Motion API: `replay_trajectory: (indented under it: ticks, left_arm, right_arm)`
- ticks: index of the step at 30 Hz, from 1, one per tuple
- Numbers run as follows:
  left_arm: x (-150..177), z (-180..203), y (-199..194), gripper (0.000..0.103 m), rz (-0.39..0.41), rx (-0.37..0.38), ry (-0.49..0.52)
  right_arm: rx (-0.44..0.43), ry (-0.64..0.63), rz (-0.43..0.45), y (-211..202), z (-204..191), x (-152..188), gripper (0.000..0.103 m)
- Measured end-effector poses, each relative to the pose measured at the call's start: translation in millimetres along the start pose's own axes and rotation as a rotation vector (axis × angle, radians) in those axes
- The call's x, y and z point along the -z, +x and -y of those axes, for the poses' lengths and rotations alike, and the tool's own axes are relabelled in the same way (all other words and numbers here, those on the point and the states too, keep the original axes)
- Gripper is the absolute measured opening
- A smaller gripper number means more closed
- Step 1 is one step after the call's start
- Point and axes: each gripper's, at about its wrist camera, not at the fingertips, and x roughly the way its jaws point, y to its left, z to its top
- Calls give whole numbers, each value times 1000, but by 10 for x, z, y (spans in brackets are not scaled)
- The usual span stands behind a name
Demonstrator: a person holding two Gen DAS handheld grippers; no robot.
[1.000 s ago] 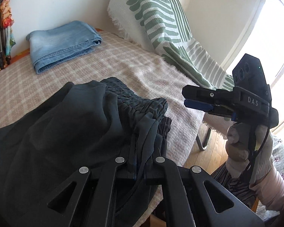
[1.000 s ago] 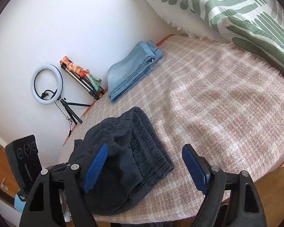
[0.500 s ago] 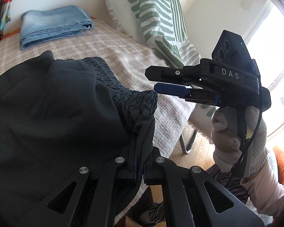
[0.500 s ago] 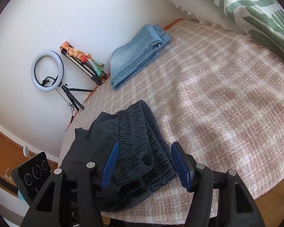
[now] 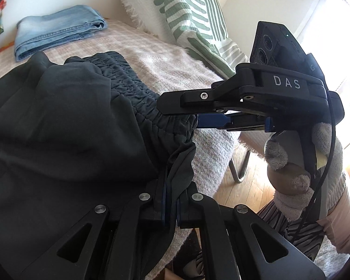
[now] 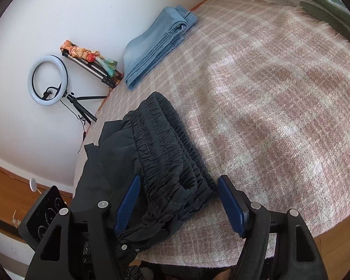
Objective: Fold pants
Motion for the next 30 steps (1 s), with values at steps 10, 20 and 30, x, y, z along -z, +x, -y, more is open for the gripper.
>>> replay_trajectory:
  ticks: [10,20,30]
  left_arm:
    - [115,0,-368,35,-44,4,8]
    - [525,-736,-1641,42,75,-250,-71]
    - [804,-1365,-1661,42,42,-311,-218]
  right_arm:
    - [73,-72,12,-50,-78,4,50]
    - [-6,-303,29,1,-468,-695,85]
    - [-142,-404,-137,721,-330,-1093,91]
